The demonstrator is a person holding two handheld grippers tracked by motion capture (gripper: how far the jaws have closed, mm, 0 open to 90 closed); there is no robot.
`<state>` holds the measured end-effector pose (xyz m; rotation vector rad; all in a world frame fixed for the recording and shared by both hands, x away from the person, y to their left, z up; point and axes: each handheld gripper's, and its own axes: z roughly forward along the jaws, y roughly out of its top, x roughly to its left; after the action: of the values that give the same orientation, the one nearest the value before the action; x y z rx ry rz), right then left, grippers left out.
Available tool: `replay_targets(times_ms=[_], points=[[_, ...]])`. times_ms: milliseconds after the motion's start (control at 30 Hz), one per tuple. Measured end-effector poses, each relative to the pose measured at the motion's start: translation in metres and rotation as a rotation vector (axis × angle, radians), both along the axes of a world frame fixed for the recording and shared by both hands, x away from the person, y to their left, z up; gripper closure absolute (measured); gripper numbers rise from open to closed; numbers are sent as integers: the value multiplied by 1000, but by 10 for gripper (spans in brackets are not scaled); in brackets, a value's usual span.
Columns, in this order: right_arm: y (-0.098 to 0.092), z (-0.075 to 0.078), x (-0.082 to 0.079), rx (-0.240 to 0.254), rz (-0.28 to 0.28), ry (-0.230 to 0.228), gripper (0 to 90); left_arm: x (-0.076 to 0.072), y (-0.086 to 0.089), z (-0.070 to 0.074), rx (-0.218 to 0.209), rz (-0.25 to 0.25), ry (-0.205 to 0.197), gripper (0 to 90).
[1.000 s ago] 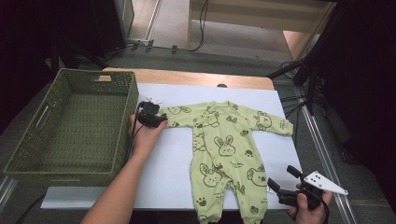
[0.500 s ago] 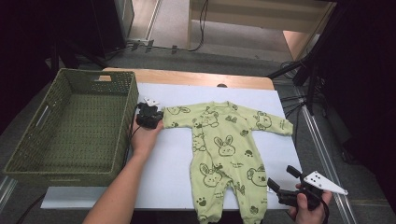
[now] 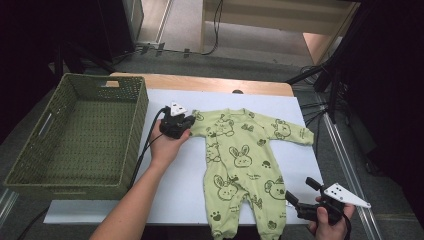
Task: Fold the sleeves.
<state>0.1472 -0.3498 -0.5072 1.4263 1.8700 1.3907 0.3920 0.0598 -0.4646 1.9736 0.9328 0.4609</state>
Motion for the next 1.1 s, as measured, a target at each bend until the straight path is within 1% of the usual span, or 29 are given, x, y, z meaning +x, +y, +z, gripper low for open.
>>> replay_targets(times_ms=[67, 100, 167, 200, 267, 400, 567, 667, 833, 867, 1033, 1100], points=[[0, 0, 0, -2, -1, 1, 0, -5, -7, 1, -7, -36, -7, 856], [0, 0, 0, -1, -1, 1, 0, -8, -12, 2, -2, -61, -16, 855], [-1, 0, 0, -1, -1, 0, 0, -14, -20, 2, 0, -93, -23, 855], [-1, 0, 0, -1, -2, 0, 0, -17, -23, 2, 9, -110, -25, 855], [0, 0, 0, -1, -1, 0, 0, -22, -31, 1, 12, -139, -31, 855], [-1, -1, 1, -1, -2, 1, 0, -30, -42, -2, 29, -184, -26, 854], [-1, -1, 1, 0, -4, 1, 0, -36, -51, -5, 40, -224, -22, 854], [-1, -1, 1, -1, -3, -1, 0, -40, -56, -6, 42, -235, -22, 854], [0, -1, 1, -2, 2, -1, 0, -44, -62, -11, 66, -261, -23, 854], [0, -1, 1, -3, 0, -2, 0, -45, -63, -12, 77, -270, -22, 854], [-1, -1, 1, -1, -3, -1, 0, -50, -68, -15, 80, -290, -20, 853], [-1, -1, 1, -1, -2, -1, 0, -52, -70, -16, 97, -299, -23, 852]])
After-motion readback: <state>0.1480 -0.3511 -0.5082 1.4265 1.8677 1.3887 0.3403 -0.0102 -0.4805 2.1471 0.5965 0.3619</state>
